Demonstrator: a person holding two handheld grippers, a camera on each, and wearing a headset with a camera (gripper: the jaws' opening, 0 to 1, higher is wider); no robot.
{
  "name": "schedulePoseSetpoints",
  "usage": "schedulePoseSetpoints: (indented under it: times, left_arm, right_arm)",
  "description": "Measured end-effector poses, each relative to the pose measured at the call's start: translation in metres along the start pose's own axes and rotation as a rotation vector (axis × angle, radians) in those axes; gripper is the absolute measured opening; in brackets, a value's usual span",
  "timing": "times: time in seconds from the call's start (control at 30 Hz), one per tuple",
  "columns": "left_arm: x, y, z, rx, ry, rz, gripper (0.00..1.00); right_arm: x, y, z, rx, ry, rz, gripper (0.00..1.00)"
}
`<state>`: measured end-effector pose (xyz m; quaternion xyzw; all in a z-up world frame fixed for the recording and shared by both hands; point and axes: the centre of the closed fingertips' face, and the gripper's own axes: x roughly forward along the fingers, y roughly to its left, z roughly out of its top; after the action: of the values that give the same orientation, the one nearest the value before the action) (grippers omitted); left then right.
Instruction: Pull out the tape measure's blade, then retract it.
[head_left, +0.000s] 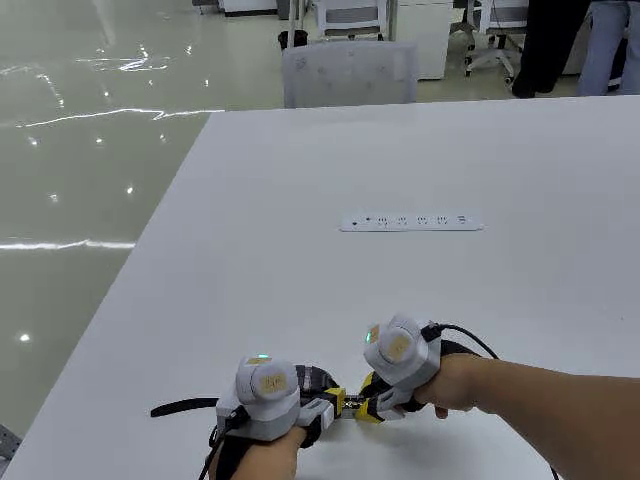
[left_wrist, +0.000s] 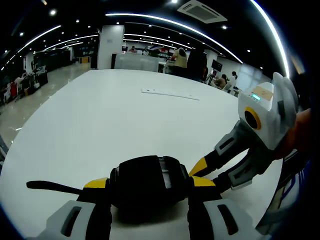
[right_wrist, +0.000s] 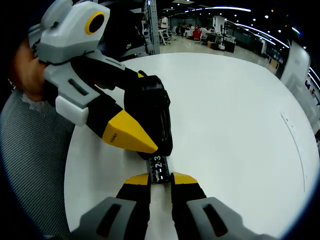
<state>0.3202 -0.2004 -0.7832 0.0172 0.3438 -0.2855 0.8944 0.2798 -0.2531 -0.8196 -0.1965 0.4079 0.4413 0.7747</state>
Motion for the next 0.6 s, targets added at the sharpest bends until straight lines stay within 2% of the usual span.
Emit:
schedulePoseSetpoints:
  times: [0.6]
  left_arm:
    - [-0.001,0.001,0.000,-0.003,0.001,-0.006,0.58]
  right_arm:
    - [0.010,0.003,0.012,-0.022,-0.012,0.015,0.14]
